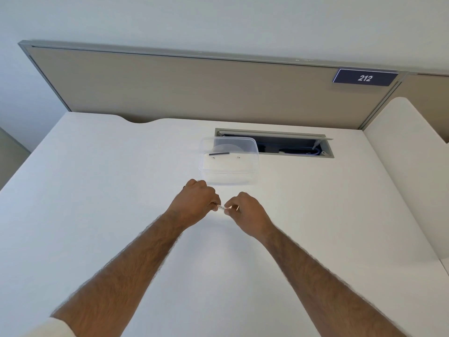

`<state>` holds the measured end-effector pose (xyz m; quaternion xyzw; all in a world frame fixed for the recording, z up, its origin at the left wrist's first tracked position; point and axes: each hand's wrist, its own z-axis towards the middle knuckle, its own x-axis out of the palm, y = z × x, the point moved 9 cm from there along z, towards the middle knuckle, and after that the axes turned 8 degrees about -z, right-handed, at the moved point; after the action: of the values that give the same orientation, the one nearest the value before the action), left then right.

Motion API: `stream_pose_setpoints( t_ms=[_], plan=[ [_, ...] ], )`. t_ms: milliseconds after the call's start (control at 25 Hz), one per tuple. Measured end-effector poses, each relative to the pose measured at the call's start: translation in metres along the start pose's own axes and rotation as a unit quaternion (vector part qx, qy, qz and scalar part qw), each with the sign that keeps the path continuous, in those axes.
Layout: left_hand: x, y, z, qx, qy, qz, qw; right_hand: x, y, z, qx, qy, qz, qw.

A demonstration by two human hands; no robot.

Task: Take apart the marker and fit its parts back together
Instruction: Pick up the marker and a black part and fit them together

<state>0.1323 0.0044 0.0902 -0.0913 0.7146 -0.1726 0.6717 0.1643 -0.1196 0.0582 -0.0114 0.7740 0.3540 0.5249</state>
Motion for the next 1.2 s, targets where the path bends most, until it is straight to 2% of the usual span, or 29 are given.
stream_pose_setpoints(
  t_ms=[80, 200, 280, 360, 400, 440, 520, 560, 600, 640, 840, 1080, 1200],
  plan=[
    [0.004, -0.007, 0.001, 0.022, -0.003, 0.010, 1.000, 0.001, 0.009, -0.002, -0.009, -0.014, 0.028, 0.999],
    [0.007, -0.001, 0.003, 0.025, -0.015, -0.005, 1.000, 0.004, 0.002, -0.006, 0.025, -0.038, 0.109, 0.993],
    [0.003, 0.002, -0.002, 0.025, -0.072, -0.040, 0.996, 0.007, -0.005, -0.008, 0.052, -0.058, 0.157, 0.985],
    [-0.007, 0.014, -0.015, -0.056, -0.181, -0.151, 0.970, 0.011, -0.014, -0.011, 0.093, -0.074, 0.199, 0.973],
    [-0.007, 0.026, -0.025, -0.137, -0.233, -0.242, 0.932, 0.014, -0.018, -0.012, 0.114, -0.079, 0.221, 0.965],
    [0.002, 0.039, -0.035, -0.224, -0.264, -0.348, 0.871, 0.017, -0.021, -0.013, 0.129, -0.082, 0.240, 0.959],
    [0.040, 0.056, -0.048, -0.355, -0.259, -0.540, 0.718, 0.024, -0.025, -0.014, 0.145, -0.086, 0.258, 0.951],
    [0.057, 0.058, -0.049, -0.387, -0.238, -0.598, 0.660, 0.028, -0.025, -0.015, 0.148, -0.085, 0.260, 0.951],
    [0.069, 0.056, -0.048, -0.396, -0.215, -0.639, 0.623, 0.031, -0.025, -0.016, 0.149, -0.084, 0.258, 0.951],
    [0.076, 0.053, -0.046, -0.392, -0.195, -0.665, 0.605, 0.035, -0.025, -0.016, 0.150, -0.083, 0.255, 0.952],
    [0.084, 0.046, -0.035, -0.381, -0.179, -0.680, 0.600, 0.045, -0.026, -0.016, 0.155, -0.091, 0.229, 0.957],
    [0.100, 0.049, -0.024, -0.389, -0.126, -0.637, 0.654, 0.035, -0.024, 0.000, 0.150, -0.107, 0.205, 0.961],
    [0.103, 0.054, -0.020, -0.386, -0.123, -0.622, 0.669, 0.040, -0.028, 0.010, 0.170, -0.104, 0.199, 0.960]
  ],
)
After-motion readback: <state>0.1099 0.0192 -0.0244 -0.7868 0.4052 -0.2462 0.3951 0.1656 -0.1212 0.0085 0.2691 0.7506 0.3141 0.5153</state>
